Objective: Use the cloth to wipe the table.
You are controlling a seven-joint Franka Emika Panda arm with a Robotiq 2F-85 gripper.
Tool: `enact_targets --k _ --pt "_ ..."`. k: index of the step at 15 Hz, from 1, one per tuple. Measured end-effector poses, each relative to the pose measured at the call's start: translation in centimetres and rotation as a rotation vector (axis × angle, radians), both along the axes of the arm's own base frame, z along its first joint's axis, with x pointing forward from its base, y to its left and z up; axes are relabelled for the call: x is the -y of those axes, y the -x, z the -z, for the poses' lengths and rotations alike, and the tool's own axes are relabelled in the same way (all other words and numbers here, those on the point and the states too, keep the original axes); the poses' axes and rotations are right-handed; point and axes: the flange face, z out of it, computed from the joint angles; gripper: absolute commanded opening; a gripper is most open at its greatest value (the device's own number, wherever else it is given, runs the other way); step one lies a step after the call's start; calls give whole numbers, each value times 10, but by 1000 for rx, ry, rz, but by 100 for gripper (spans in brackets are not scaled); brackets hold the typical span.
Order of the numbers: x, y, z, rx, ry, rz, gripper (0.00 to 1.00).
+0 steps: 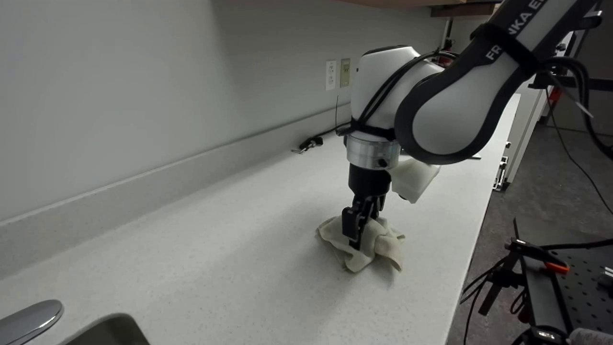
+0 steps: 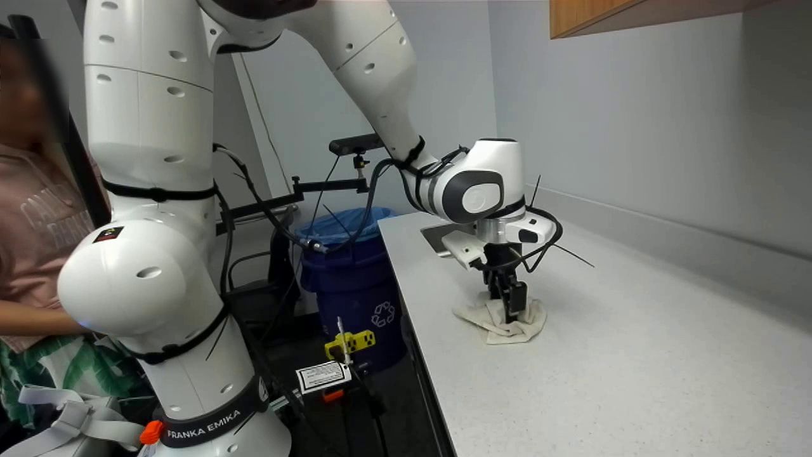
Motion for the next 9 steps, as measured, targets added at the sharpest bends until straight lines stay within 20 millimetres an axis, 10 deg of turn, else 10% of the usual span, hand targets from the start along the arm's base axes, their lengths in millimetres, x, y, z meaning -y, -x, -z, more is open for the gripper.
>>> enact_targets --k 5,9 --pt "-14 -8 -12 30 6 0 2" --pt "-44 -21 -43 110 44 -78 3"
